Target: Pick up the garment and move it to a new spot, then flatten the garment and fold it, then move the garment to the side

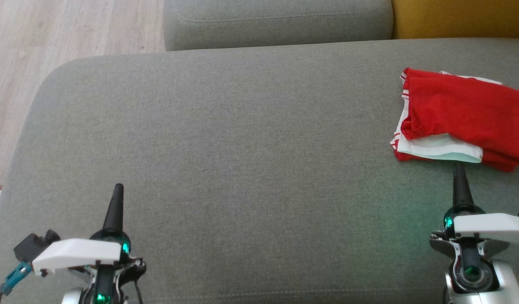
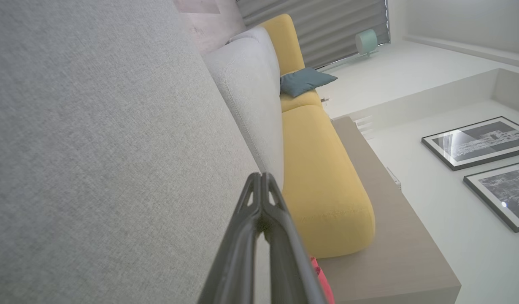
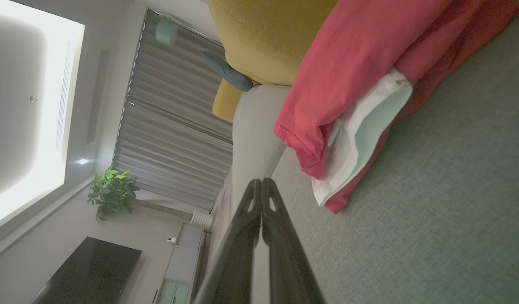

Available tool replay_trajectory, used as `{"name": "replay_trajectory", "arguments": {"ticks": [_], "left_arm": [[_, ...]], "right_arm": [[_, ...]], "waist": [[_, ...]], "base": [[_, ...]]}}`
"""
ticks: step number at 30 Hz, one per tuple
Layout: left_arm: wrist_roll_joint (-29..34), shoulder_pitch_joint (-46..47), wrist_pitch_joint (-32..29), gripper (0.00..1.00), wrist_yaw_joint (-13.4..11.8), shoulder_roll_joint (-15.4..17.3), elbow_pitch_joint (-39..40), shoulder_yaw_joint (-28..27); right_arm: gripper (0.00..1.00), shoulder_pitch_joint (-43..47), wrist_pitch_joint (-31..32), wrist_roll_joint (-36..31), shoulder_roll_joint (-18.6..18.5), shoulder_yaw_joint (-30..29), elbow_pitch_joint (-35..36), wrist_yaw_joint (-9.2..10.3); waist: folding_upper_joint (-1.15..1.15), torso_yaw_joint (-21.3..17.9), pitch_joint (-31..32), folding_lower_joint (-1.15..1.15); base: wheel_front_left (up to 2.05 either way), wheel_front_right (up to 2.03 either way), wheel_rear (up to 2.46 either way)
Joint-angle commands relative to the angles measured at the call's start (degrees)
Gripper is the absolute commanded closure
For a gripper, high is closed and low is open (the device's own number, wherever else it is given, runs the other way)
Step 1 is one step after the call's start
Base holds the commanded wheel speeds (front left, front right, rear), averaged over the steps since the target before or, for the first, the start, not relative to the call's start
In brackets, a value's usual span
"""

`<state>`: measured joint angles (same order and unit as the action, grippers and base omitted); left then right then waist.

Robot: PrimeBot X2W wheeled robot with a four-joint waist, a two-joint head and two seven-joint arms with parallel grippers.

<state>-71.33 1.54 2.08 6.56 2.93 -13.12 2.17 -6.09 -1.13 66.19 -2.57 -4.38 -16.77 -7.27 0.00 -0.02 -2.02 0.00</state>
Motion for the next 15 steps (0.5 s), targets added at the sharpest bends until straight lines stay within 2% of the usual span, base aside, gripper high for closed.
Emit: {"name": "replay_trajectory", "arguments": {"ticks": [1, 15], "left_arm": [[-1.4, 3.4, -0.5, 1.00, 0.3, 1.0, 1.6, -2.1], [-9.4, 3.8, -3.0, 1.00, 0.5, 1.1, 0.6, -3.9]], "right_arm": [[1.00, -0.8, 0.5, 1.7, -0.8, 0.4, 2.4, -0.16], [1.00, -0.5, 3.0, 11.2, -0.8, -0.3, 2.5, -0.18]], "waist": [[0.00, 0.0, 0.1, 0.00], [0.00, 0.0, 0.7, 0.00]], "base": [[0.00, 0.00, 0.00], [0.00, 0.00, 0.00]]}}
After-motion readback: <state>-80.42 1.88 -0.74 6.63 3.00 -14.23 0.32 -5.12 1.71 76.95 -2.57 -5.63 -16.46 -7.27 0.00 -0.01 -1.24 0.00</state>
